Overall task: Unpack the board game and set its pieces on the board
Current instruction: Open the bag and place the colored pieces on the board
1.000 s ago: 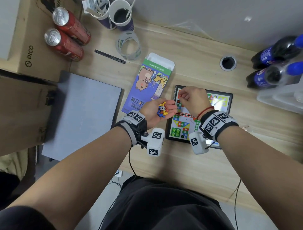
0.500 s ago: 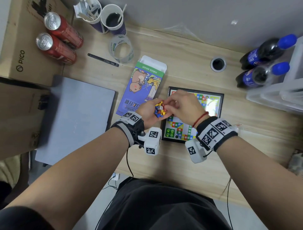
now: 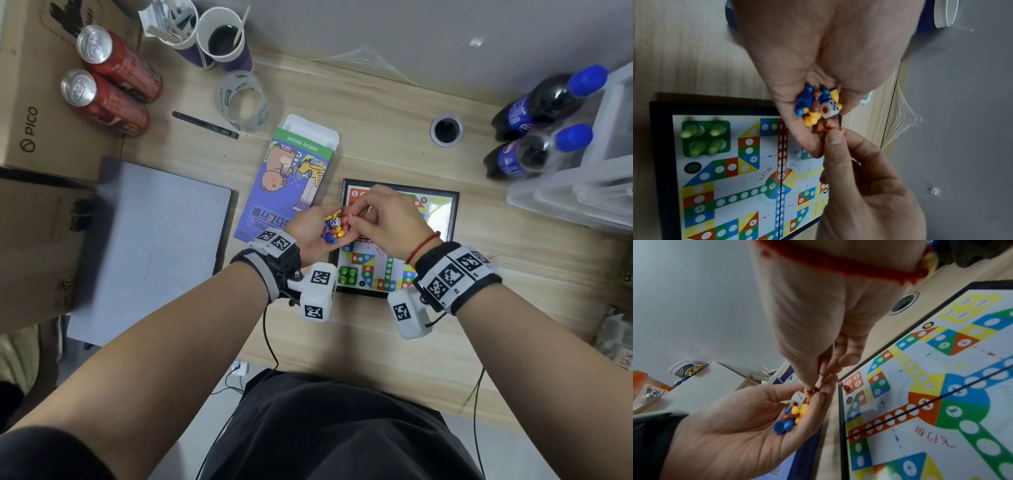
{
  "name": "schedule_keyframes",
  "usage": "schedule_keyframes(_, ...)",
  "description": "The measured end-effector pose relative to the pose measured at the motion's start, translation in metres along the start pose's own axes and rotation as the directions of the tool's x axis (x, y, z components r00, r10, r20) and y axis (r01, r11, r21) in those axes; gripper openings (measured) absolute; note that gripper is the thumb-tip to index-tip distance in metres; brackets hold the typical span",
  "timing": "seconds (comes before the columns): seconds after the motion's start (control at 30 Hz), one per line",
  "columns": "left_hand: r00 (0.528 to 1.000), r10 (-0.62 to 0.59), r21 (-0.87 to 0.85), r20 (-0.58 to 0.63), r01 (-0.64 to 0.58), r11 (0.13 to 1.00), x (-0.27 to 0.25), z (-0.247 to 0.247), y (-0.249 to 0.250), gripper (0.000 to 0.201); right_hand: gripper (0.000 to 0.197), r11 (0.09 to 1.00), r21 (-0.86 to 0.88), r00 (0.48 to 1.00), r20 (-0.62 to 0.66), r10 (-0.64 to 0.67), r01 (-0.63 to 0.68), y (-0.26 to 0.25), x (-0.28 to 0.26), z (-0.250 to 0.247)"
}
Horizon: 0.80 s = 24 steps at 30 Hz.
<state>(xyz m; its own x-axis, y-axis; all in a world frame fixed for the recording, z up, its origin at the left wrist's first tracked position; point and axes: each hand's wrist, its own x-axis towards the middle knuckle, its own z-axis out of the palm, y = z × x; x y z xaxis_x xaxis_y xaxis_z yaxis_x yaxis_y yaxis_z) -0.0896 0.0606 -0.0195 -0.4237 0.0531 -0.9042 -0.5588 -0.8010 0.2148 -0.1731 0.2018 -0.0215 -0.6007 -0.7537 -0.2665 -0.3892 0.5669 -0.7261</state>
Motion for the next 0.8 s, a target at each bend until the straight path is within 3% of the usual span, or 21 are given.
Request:
schedule_keyframes(0.2, 1.0, 0.001, 0.077, -0.023, 0.001, 0.997, 0.001, -0.005, -0.001, 0.032, 0.009, 0.995, -0.069, 0.987, -0.148, 0.059, -0.07, 0.019, 0.001, -0.018)
schedule_keyframes(0.4, 0.999, -0.018, 0.035, -0.033, 0.019, 0.999, 0.001, -0.013, -0.002, 0.032, 0.011, 0.971, -0.215, 0.994, -0.06, 0.094, -0.104, 0.037, 0.01, -0.003)
schedule_keyframes(0.8, 0.999, -0.049, -0.024, -0.011, 0.049, 0.999, 0.002, -0.013, 0.001, 0.032, 0.009, 0.97, -0.226, 0.996, -0.033, 0.086, -0.092, 0.038, 0.022, 0.008)
